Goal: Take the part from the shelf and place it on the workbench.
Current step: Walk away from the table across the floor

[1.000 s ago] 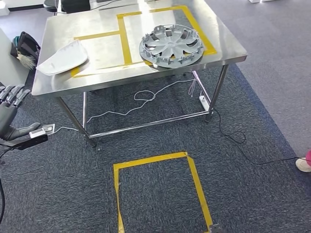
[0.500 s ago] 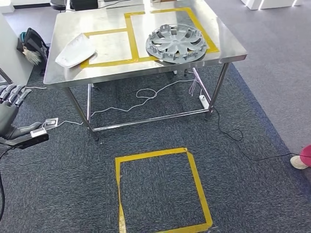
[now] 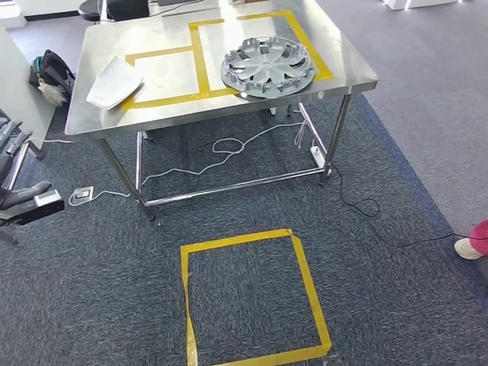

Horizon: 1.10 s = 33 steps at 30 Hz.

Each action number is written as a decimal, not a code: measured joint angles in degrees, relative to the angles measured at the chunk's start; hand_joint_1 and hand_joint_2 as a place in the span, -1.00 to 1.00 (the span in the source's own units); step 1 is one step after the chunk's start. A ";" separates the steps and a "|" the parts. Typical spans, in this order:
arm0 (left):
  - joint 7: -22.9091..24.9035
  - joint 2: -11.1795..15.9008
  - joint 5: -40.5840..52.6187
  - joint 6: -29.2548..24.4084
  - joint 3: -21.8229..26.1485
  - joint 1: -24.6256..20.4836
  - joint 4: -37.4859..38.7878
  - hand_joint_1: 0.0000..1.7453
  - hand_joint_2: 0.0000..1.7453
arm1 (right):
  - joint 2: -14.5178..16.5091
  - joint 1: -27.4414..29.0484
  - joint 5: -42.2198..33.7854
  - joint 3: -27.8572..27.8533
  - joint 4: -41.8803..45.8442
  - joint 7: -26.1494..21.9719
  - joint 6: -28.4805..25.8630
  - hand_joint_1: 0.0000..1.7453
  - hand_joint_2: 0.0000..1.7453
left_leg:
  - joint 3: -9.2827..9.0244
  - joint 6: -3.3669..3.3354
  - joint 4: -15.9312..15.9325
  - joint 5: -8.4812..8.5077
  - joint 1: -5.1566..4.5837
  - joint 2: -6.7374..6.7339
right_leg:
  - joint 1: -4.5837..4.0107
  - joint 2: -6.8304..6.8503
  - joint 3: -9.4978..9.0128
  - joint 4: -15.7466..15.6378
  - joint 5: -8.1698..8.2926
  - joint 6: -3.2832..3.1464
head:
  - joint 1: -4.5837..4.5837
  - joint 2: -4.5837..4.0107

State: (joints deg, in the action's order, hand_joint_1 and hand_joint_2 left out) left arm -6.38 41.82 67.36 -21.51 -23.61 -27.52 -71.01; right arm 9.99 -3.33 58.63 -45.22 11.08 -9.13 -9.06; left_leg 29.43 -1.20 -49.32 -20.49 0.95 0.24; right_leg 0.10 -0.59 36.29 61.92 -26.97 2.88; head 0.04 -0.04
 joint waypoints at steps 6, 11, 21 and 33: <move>0.00 -0.20 0.13 0.52 -0.95 0.35 0.04 -1.00 -1.00 | -0.13 0.08 0.66 0.32 0.00 0.19 -0.71 -1.00 -1.00 | 3.04 3.99 -2.58 0.28 3.13 2.57 | 2.81 -0.80 -0.29 2.75 -1.03 4.03 | 0.05 -0.02; 0.13 0.47 0.10 0.56 -0.94 0.53 0.02 -1.00 -1.00 | -0.02 0.14 1.14 0.56 -0.07 0.35 -1.13 -1.00 -1.00 | 6.80 6.72 -6.91 -0.15 3.91 4.76 | 3.57 -2.11 -1.60 0.87 -0.94 1.55 | -0.12 0.00; 0.26 0.77 0.09 0.79 -1.10 0.78 0.04 -1.00 -1.00 | -0.05 0.33 1.45 0.85 -0.07 0.45 -1.30 -1.00 -1.00 | 10.83 2.77 -19.33 -5.67 0.84 -0.93 | 1.11 4.26 -0.69 0.29 0.25 -1.40 | -1.43 -0.01; 0.65 0.87 -0.19 0.79 -1.31 1.14 0.02 -1.00 -1.00 | -0.07 0.49 1.47 0.93 -0.07 0.56 -1.34 -1.00 -1.00 | 6.18 0.36 -9.29 -3.25 -0.96 0.88 | 0.01 0.69 4.52 13.35 -6.92 0.27 | -1.10 0.00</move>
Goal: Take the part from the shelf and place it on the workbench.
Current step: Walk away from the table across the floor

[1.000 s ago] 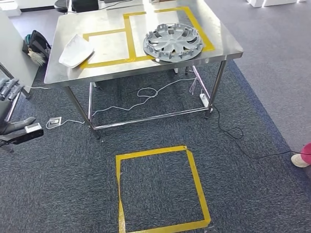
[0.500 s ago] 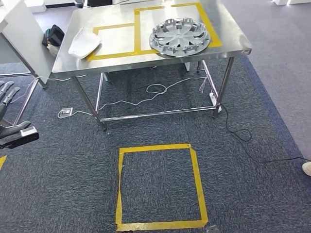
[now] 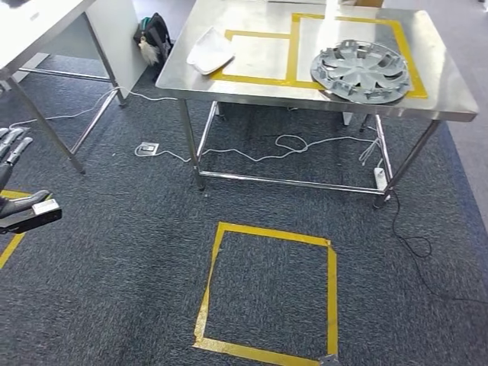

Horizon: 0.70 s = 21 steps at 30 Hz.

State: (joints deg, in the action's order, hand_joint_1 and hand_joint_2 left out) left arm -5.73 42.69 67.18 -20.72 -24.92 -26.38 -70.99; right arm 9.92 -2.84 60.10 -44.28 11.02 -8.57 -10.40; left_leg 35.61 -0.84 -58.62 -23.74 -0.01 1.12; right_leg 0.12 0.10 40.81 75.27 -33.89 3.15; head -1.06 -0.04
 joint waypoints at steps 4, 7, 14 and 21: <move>0.63 0.03 -1.74 0.85 0.21 0.64 0.22 -1.00 -1.00 | -0.04 0.00 -0.11 0.00 0.00 -0.07 0.11 -1.00 -1.00 | 0.03 -0.07 -0.04 0.17 -0.46 3.71 | -0.44 -2.36 -3.62 -8.23 5.43 -1.57 | -0.03 -0.02; 1.36 0.45 -3.90 1.45 1.14 1.79 1.16 -1.00 -1.00 | -0.19 -0.04 -0.27 0.00 0.00 -0.14 0.13 -1.00 -1.00 | 0.43 0.62 0.04 0.50 -0.17 5.81 | -0.39 -4.96 -6.98 -14.62 6.91 -2.35 | -0.08 -0.02; 1.54 2.08 -5.84 1.42 3.53 4.09 3.19 -1.00 -1.00 | -0.24 0.02 -0.41 -0.04 0.05 -0.13 0.06 -1.00 -1.00 | 6.00 3.25 -9.59 -4.19 0.26 0.17 | 0.38 0.08 -8.86 -17.24 7.62 -3.03 | -0.73 -0.01; 1.19 1.26 -12.55 3.09 9.45 8.15 7.39 -1.00 -1.00 | -0.34 0.10 -0.40 -0.04 0.06 0.02 0.15 -1.00 -1.00 | 1.26 5.10 0.22 2.18 1.81 -5.00 | 0.90 4.92 -10.25 -17.16 5.81 -0.84 | -1.02 0.00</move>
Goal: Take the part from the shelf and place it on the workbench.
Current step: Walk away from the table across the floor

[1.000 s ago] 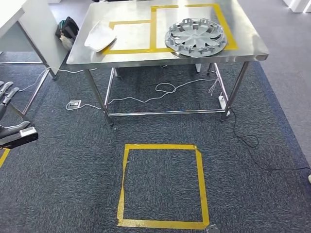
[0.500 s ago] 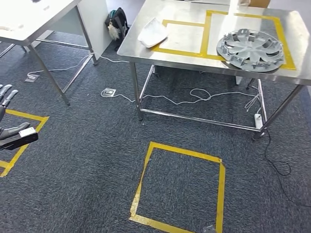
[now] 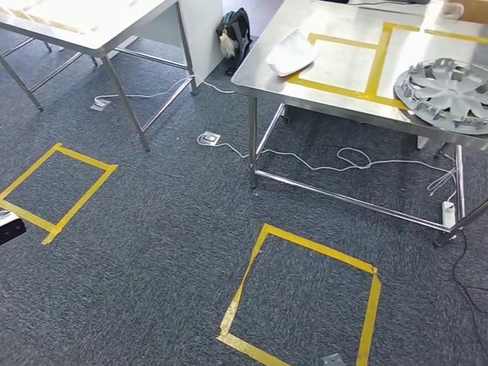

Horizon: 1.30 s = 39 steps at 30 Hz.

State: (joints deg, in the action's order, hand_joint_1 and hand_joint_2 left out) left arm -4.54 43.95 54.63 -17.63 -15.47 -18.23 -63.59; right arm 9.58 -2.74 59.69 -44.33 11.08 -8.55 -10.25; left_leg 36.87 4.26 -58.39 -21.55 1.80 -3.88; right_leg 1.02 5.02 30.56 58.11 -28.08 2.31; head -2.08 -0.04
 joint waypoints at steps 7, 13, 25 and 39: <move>-0.30 -1.31 -2.64 1.19 4.49 2.60 2.41 -1.00 -1.00 | -0.09 -0.19 -0.02 0.00 0.01 0.01 0.00 -1.00 -1.00 | -0.76 -3.55 1.45 -0.73 -0.22 4.12 | -0.23 -3.28 1.96 6.36 -5.68 1.02 | 0.09 0.00; -2.32 -7.19 -9.21 1.72 11.21 8.99 6.94 -1.00 -1.00 | -0.08 0.34 -0.15 -0.01 -0.02 0.17 -0.11 -1.00 -1.00 | -1.64 -4.29 1.40 -1.43 -1.07 8.68 | -1.01 -6.80 6.59 9.64 -2.46 -0.79 | 0.11 -0.01; -7.92 -26.52 -16.62 -1.60 27.30 14.83 31.69 -1.00 -1.00 | 0.10 0.44 -0.61 -0.20 -0.02 0.27 -1.15 -1.00 -1.00 | 6.27 -1.48 -13.33 -8.20 -0.96 4.58 | -0.81 -3.97 0.90 -0.74 1.41 -2.21 | -0.80 -0.01; -5.72 -40.31 -27.62 1.71 42.90 17.67 46.55 -1.00 -1.00 | 0.83 0.44 -2.38 -1.35 -0.01 0.30 -2.81 -1.00 -1.00 | -2.81 -4.96 2.08 -1.99 -1.24 4.38 | -0.66 -4.30 3.44 9.89 -7.10 0.99 | -0.08 -0.01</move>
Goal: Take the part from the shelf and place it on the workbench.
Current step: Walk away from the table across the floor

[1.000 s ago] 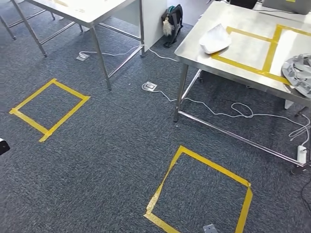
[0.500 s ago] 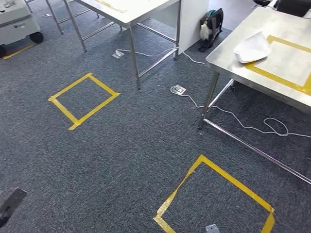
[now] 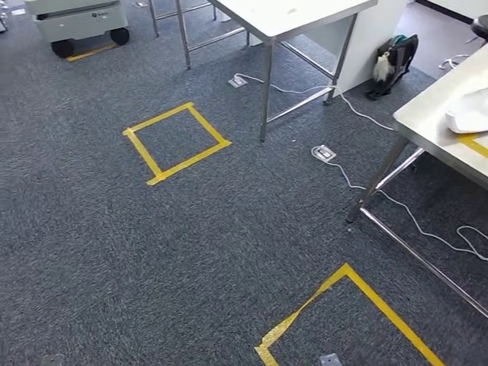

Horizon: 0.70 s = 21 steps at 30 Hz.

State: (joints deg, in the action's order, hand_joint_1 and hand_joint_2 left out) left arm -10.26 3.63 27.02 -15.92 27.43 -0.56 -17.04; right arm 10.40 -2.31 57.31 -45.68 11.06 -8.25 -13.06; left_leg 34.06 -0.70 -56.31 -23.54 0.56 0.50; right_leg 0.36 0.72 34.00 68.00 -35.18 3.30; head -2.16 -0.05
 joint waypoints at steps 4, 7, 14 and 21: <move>1.91 -4.31 -0.60 -0.10 2.48 0.22 1.89 -1.00 -1.00 | 0.36 0.36 -0.37 -0.68 -0.01 0.01 -0.27 -1.00 -1.00 | -0.21 -0.25 -0.05 -0.07 -0.23 3.70 | -0.05 -1.02 3.01 3.79 0.98 -0.34 | 0.01 -0.01; 2.69 -6.11 0.05 -0.05 3.17 0.20 2.66 -1.00 -1.00 | 0.51 0.29 -0.38 -0.84 -0.03 0.01 -0.29 -1.00 -1.00 | -0.34 0.22 -0.27 -0.11 -0.22 6.32 | 0.31 -4.53 -1.97 -7.94 6.71 -0.58 | 0.00 0.01; 1.63 -6.88 0.56 0.16 3.89 0.17 3.24 -1.00 -1.00 | 0.70 0.16 -0.57 -1.21 -0.05 -0.02 -0.45 -1.00 -1.00 | 2.65 2.26 -5.60 -3.40 -0.15 2.66 | 0.07 -1.80 -3.90 -10.80 7.81 -2.42 | -0.33 -0.01; 1.02 -7.17 0.86 0.15 3.92 -0.17 3.40 -1.00 -1.00 | 0.74 0.29 -0.64 -1.54 -0.05 0.01 -0.44 -1.00 -1.00 | 2.44 2.46 -7.35 -2.90 -0.29 -2.24 | -0.35 4.10 -4.34 -10.80 7.11 -2.30 | -0.46 0.00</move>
State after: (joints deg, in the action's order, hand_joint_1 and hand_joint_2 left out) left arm -9.24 -3.54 27.88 -15.77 31.35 -0.73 -13.64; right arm 11.15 -2.02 56.67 -47.22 11.02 -8.24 -13.51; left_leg 36.49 1.76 -63.66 -26.44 0.27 -1.74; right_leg 0.00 4.82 29.66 57.20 -28.07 1.00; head -2.62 -0.05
